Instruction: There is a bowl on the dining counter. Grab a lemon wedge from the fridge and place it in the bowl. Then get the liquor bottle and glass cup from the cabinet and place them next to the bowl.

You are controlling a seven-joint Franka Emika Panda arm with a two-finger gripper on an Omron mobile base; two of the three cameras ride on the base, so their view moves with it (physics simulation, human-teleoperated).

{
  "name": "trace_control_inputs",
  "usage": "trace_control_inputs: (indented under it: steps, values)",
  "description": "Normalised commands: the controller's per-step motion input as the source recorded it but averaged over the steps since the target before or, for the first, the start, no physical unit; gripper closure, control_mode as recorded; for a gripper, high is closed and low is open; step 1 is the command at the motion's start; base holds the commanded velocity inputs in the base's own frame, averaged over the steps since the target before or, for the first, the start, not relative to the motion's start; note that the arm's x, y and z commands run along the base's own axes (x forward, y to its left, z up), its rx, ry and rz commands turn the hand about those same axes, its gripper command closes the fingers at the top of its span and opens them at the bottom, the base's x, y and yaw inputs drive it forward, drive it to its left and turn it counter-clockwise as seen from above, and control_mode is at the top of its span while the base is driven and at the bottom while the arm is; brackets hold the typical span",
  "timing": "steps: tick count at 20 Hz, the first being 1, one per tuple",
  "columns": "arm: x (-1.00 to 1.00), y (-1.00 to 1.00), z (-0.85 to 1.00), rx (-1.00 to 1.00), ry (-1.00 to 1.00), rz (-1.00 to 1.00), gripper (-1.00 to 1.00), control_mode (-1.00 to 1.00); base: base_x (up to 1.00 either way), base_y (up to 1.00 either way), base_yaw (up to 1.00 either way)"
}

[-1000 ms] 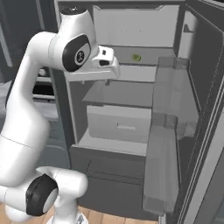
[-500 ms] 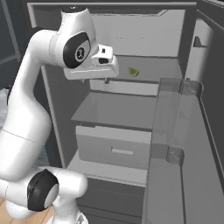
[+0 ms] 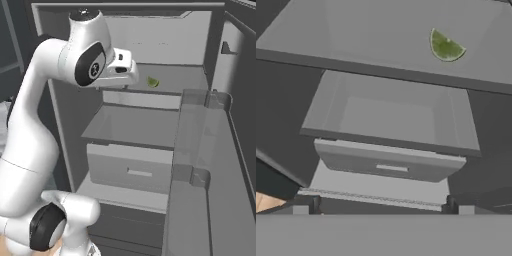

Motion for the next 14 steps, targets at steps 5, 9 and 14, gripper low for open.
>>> trace_control_inputs:
  steps: [5, 9, 14]
  values:
    - [0.47, -0.16, 0.0, 0.0, -0.14, -0.01, -1.0, -1.0, 0.0, 0.0, 0.0]
    - [0.65, -0.23, 0.0, 0.0, -0.01, -0.06, -1.0, -1.0, 0.0, 0.0, 0.0]
    - [0.59, -0.44, 0.0, 0.0, 0.0, -0.01, -1.0, -1.0, 0.0, 0.0, 0.0]
